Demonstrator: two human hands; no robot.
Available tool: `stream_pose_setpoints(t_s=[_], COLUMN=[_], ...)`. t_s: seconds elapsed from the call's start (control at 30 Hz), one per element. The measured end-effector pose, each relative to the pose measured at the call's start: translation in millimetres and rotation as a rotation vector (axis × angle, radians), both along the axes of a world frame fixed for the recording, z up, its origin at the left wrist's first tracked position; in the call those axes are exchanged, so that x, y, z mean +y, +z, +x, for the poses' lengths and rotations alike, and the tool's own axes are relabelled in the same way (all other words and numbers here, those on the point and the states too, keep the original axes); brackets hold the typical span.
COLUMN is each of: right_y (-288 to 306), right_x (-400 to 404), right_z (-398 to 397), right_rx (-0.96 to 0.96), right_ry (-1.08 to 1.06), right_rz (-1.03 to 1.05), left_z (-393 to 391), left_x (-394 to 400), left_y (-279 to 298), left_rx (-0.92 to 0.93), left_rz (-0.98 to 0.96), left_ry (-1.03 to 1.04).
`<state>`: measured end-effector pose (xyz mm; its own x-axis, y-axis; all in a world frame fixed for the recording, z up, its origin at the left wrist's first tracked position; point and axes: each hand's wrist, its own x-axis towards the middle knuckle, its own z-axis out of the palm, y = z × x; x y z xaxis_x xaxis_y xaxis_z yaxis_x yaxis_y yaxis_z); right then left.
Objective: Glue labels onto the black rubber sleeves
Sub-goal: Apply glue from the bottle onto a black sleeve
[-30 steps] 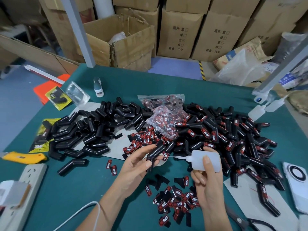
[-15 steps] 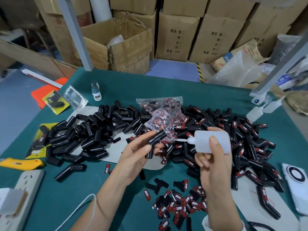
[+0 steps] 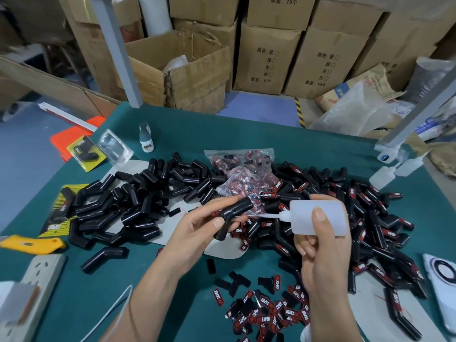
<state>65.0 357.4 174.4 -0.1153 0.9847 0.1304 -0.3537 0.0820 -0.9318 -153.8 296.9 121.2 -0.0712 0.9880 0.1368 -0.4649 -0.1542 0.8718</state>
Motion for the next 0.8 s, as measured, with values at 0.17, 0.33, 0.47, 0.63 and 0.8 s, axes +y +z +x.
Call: stream_pose_setpoints(t_s=[0.17,0.33,0.47,0.63,0.8], right_y=[6.0,9.9,7.8,8.2,12.3], right_x=[-2.1,-2.1,-3.6,-8.3,-12.0], right_z=[4.0,4.0,5.3,9.1,7.0], right_rx=[0.032,-0.001,-0.024,-0.022,-0.033], right_ry=[-0.040,-0.058,-0.097,-0.115,-0.090], right_rz=[0.008,0.023,0.041,0.034,0.046], left_z=[-9.0,-15.4,-19.1,-20.2,-24.5], left_x=[10.0,15.4,15.7,11.4,10.1], left_y=[13.9,13.0,14.4,18.0,18.4], left_rx=[0.055,0.089,0.141,0.168,0.180], left_rz=[0.028,0.010,0.009,0.056,0.090], left_ry=[-0.095,-0.175,-0.204,-0.238,-0.243])
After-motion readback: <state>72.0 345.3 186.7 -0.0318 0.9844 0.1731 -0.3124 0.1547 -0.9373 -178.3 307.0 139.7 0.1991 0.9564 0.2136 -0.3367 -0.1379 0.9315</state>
